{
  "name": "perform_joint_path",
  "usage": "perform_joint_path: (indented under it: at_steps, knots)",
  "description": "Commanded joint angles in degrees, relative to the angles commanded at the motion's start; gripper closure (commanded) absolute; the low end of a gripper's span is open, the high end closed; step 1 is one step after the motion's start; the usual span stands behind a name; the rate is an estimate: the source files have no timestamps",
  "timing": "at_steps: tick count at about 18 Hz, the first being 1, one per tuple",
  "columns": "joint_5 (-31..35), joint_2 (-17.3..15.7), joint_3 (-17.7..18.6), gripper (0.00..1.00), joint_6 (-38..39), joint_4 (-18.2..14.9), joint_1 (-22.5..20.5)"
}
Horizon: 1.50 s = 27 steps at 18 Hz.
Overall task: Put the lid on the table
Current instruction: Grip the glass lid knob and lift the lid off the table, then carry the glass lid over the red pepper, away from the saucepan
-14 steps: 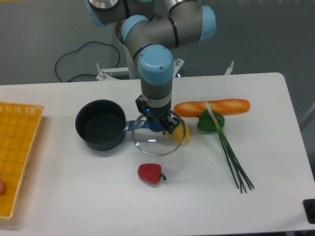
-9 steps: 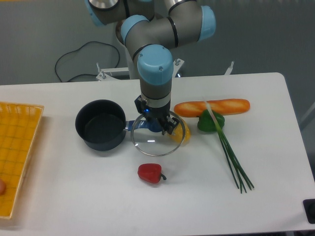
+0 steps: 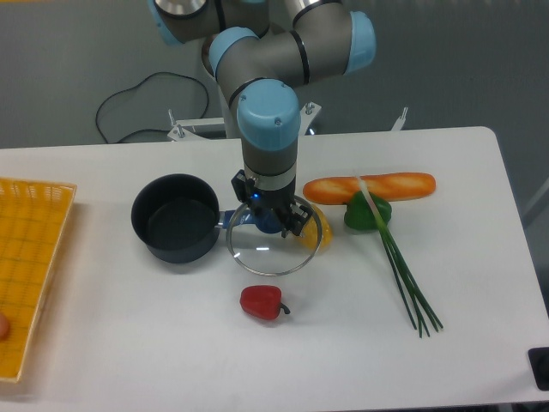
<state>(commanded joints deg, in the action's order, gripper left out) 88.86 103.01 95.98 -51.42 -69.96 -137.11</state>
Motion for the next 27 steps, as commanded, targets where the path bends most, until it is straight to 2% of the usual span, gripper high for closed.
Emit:
perform_joint_path:
  at_steps: [3,8,17,24,27]
  knots:
    - [0.2,0.7,-1.1,0.4,1.3,-1.3,0.5]
    - [-0.5,1.8,-3.0,0.4,8.4,-1.3,1.8]
    - [-6.1,6.3,-7.9,0.4,27.4,-0.8,3.2]
    - [-5.5,6.9,-8.3,0.4,28.0,-0.6,2.8]
    - [-2.5,8.3,-9.1,0.4,25.2,0.1,2.9]
